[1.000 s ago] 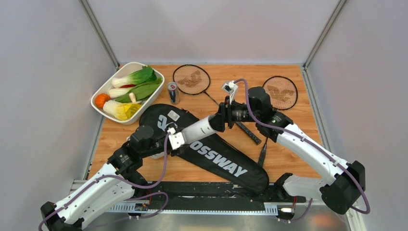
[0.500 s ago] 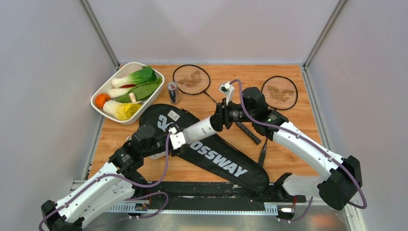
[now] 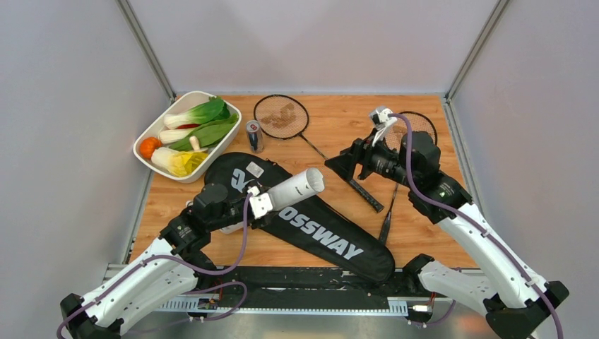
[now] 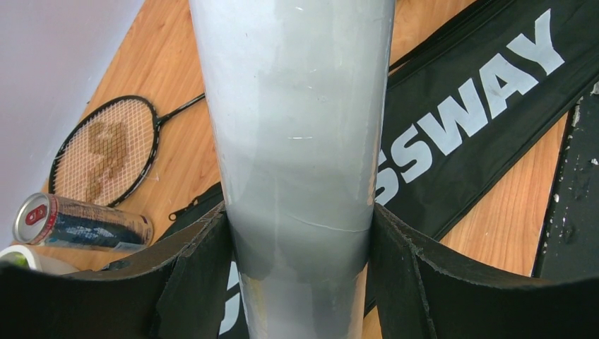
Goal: Pack up the badminton gear
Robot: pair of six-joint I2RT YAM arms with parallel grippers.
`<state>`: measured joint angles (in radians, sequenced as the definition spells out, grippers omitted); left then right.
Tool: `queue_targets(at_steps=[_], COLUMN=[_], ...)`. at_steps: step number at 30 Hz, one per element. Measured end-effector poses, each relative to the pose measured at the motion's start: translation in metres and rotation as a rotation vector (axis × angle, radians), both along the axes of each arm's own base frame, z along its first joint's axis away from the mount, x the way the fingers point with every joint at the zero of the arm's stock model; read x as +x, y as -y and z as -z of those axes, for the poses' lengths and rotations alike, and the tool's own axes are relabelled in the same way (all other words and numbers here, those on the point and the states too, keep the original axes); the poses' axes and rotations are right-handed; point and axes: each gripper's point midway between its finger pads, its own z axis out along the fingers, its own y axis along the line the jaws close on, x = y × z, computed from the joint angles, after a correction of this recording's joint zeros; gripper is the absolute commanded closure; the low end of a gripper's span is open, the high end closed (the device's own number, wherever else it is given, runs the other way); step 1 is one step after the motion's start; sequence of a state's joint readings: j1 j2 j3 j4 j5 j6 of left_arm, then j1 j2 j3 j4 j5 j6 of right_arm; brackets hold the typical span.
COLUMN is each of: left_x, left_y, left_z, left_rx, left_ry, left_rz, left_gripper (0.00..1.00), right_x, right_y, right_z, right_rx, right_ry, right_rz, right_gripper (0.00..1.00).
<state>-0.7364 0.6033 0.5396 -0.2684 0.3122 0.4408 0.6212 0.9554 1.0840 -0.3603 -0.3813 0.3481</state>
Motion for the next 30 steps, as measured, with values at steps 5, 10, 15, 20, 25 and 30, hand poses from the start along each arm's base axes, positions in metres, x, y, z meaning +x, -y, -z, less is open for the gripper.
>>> queue_targets(at_steps=[5, 10, 15, 20, 25, 30], left_x=[0.0, 0.004, 0.013, 0.025, 0.031, 0.034], left_y=[0.0, -0.005, -0.015, -0.016, -0.002, 0.013], left_z=[0.0, -0.006, -0.026, -0.063, -0.108, -0.131], left_rx=[0.0, -0.009, -0.073, -0.212, -0.45, -0.611], left_ry=[0.001, 0.024, 0.06, -0.02, -0.122, -0.193], left_rz=[-0.002, -0.034, -0.131, -0.261, -0.309, -0.289], left_gripper=[1.0, 0.99, 0.96, 0.95, 0.95, 0.95], right_x=[0.048, 0.092, 0.091, 0.057, -0.005, -0.043], right_y=[0.036, 0.063, 0.05, 0.029, 0.014, -0.005], right_z=[0.021, 0.089, 0.131, 0.112, 0.057, 0.025], right_rx=[-0.078, -0.227, -0.271, -0.118, 0.114, 0.23], right_ry=[0.01, -0.107, -0.195, -0.054, 0.269, 0.427], right_rz=[0.268, 0.428, 0.333, 0.14, -0.095, -0.256], right_gripper=[0.39, 0.39, 0.27, 0.06, 0.0, 0.0])
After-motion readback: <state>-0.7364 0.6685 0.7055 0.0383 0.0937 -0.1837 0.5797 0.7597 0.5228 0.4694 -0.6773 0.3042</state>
